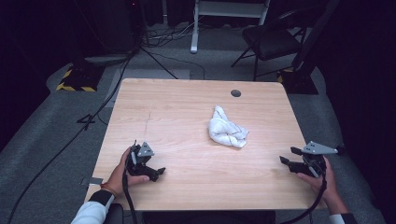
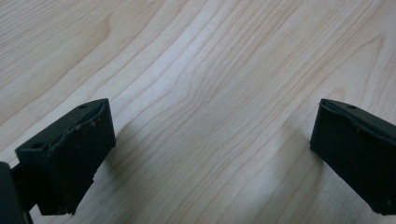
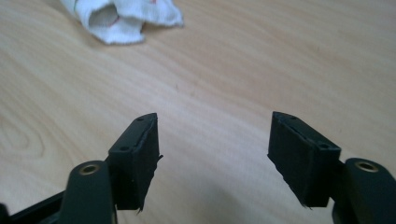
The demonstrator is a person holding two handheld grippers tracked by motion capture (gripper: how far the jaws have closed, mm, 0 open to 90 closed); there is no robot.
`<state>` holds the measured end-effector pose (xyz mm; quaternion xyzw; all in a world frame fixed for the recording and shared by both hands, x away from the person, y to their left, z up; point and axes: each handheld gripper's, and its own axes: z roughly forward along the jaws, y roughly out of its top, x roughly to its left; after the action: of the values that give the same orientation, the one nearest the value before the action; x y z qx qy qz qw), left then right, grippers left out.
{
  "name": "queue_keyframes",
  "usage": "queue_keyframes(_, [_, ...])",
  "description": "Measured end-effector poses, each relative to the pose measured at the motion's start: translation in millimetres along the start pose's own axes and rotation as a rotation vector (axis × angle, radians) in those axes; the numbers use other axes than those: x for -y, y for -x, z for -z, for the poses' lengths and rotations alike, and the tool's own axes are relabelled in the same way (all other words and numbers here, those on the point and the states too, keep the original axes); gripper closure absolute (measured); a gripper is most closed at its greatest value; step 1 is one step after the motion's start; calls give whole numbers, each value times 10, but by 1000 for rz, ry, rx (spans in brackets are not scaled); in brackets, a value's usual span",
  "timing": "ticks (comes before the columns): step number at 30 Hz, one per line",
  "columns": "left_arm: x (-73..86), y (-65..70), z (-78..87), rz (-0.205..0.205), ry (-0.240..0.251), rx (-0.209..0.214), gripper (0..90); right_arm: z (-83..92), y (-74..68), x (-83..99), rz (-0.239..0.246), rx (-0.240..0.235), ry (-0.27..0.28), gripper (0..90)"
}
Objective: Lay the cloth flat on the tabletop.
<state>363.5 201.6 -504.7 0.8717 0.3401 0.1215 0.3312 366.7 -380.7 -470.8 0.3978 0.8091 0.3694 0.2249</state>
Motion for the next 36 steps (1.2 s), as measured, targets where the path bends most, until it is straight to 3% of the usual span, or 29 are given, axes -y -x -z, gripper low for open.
queue_keyframes(7, [-140,73,-126,-28,1,33,2,-195,-17,-451,22,-13,17,397])
queue_keyframes(11, [-242,112,-214,-44,1,41,1,-445,-100,-740,53,-39,8,421])
queue_keyframes(15, [-304,134,-270,-54,2,50,2,-642,-180,-854,64,-56,-10,441])
queue_keyframes(16, [-343,147,-303,-63,2,59,2,-797,-248,-914,76,-62,-29,451])
queue_keyframes(23, [-425,163,-373,-73,0,67,2,-1170,-420,-982,128,-47,-67,465])
queue_keyframes(29, [-518,170,-452,-86,-1,77,2,-1353,-454,-964,141,-52,-86,502])
queue_keyframes(36, [-573,177,-500,-92,-4,87,1,-1420,-475,-950,132,-90,-98,682])
